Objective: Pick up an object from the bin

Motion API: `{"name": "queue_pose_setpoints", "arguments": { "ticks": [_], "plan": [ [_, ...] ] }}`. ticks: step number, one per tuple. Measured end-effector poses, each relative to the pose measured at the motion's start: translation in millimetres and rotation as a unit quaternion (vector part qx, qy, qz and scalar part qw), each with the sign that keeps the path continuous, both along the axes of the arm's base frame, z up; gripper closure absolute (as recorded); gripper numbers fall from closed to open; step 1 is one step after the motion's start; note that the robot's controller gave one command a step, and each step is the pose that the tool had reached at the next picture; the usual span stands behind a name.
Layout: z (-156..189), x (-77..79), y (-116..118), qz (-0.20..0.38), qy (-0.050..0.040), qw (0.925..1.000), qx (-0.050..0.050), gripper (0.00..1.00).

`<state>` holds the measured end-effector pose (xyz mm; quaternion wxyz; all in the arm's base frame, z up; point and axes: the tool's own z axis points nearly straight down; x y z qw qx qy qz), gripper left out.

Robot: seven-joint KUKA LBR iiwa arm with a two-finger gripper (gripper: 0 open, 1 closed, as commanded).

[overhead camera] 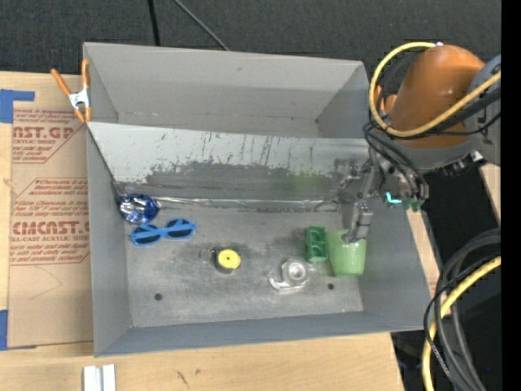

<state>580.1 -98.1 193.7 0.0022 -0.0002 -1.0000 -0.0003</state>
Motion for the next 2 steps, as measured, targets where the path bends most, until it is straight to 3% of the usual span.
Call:
{"name": "queue_pose_setpoints", "arguments": {
  "ticks": [1,2],
  "plan": [
    [3.5,1.8,0.5,0.001,-0.0035,1.0,-0.001,1.0],
    [3.5,1.8,0.7,0.001,-0.0035,1.0,-0.001,0.0]
  ]
}}
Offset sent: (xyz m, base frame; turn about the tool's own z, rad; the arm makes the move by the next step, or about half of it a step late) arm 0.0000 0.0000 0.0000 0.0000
